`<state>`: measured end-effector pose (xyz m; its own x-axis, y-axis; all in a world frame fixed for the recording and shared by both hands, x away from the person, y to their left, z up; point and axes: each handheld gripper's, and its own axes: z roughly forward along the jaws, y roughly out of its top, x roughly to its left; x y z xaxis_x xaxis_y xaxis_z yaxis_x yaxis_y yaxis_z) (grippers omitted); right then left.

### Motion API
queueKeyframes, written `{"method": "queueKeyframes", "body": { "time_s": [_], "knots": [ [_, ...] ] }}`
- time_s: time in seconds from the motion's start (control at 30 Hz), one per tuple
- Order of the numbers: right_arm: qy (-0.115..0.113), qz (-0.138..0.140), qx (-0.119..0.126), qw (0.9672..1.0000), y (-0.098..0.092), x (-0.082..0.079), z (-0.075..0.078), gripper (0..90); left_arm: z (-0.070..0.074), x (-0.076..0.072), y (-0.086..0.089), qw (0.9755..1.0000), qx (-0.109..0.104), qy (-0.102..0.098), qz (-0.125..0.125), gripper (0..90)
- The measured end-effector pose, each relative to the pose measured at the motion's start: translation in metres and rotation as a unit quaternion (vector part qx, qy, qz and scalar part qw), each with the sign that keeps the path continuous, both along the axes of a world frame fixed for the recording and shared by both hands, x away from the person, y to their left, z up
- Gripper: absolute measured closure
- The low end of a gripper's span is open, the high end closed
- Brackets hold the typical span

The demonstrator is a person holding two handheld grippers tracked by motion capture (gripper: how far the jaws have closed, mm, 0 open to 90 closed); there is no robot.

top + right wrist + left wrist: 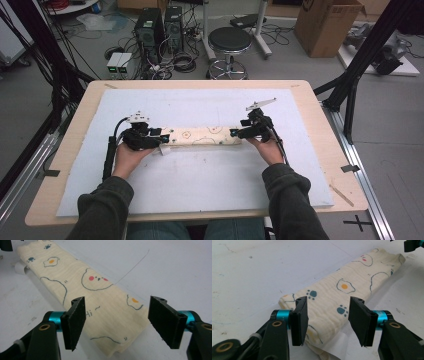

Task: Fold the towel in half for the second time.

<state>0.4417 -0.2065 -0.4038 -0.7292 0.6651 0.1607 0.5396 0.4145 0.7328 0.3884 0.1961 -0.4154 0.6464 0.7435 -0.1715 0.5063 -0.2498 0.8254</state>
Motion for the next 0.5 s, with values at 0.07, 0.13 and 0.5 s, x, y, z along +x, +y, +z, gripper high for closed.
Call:
{"method": "queueKeyframes", "body": {
  "time_s": [0.07,0.13,0.5],
  "knots": [
    [0.001,-0.001,0.001,1.0,0.0,-0.001,0.0009,27.2,0.0004,-0.0007,-0.0002,1.0,0.003,-0.001,-0.003,46.4],
    [0.001,-0.002,0.002,1.0,0.0004,-0.0023,0.002,25.5,0.0013,-0.0013,0.0002,1.0,0.003,-0.002,-0.005,45.5],
    [-0.009,-0.004,0.014,0.9999,-0.001,-0.0076,0.0083,20.4,0.0054,-0.0043,0.0001,0.9999,-0.004,-0.006,-0.007,40.1]
  ]
}}
